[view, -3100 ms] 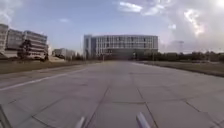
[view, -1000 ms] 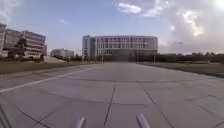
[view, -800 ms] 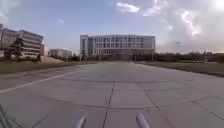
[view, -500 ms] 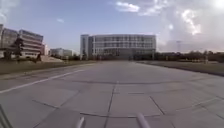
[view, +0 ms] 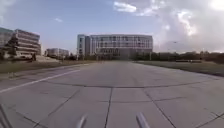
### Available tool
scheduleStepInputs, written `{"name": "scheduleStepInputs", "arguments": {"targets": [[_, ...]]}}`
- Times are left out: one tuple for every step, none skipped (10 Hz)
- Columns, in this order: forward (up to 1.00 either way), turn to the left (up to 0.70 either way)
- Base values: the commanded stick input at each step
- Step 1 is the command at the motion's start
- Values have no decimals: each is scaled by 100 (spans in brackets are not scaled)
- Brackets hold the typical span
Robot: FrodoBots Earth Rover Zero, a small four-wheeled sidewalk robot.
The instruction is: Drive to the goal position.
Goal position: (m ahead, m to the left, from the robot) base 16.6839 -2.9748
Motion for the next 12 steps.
{"name": "scheduleStepInputs", "arguments": {"targets": [[70, 0], [70, 0], [70, 0], [70, 0], [70, 0], [70, -7], [70, -14], [70, -11], [70, -3], [62, 0], [45, 0], [45, 0]]}}
